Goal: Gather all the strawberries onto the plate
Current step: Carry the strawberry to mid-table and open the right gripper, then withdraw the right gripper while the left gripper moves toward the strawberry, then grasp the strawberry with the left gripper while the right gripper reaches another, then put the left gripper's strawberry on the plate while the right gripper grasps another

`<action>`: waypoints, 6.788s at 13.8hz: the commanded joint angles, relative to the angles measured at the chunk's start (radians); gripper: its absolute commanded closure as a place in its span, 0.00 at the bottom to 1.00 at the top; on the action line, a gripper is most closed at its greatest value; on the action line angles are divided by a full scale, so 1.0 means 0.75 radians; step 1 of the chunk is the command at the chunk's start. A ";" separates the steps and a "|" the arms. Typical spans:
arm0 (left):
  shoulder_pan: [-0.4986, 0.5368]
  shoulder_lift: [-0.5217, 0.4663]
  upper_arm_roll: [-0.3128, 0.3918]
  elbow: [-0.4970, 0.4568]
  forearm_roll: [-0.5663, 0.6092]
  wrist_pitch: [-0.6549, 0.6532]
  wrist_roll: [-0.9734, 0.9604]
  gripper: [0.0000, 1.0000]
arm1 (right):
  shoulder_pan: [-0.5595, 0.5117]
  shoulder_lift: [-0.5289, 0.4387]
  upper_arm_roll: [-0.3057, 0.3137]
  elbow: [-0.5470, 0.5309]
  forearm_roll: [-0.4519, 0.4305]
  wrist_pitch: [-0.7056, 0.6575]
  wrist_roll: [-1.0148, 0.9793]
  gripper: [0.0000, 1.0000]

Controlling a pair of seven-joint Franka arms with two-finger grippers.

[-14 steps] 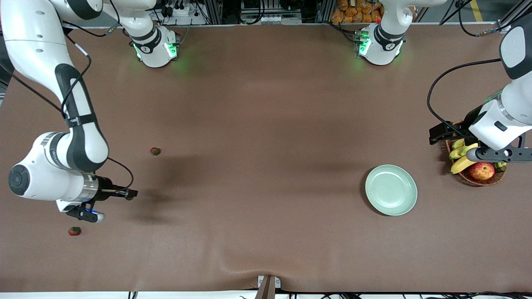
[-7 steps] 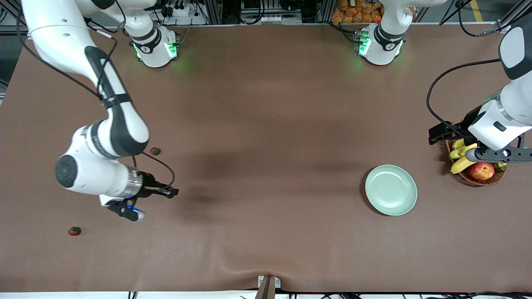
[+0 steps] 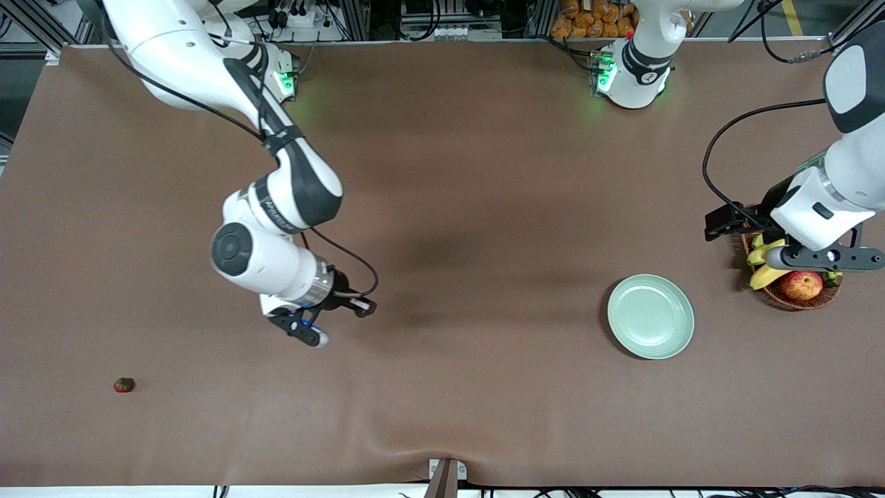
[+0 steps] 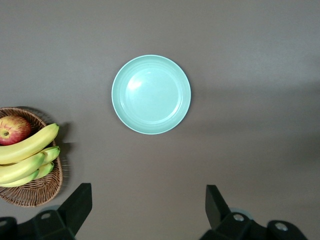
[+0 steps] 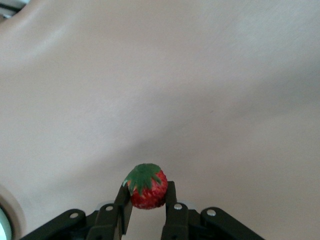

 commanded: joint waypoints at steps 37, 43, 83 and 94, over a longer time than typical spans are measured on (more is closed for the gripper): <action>-0.488 0.457 0.000 0.015 -0.177 0.527 -0.376 0.00 | -0.060 -0.524 -0.508 -0.973 -0.095 -0.173 -0.644 0.00; -0.560 0.567 0.000 0.017 -0.183 0.682 -0.444 0.00 | -0.074 -0.499 -0.504 -1.074 -0.042 0.063 -0.682 0.00; -0.891 0.821 0.002 -0.013 0.050 0.913 -0.818 0.52 | -0.044 -0.434 -0.492 -0.813 0.174 -0.063 -0.686 0.84; -0.879 0.835 0.006 -0.007 0.058 0.915 -0.791 0.90 | 0.020 -0.397 -0.484 -0.757 0.577 -0.053 -0.686 0.90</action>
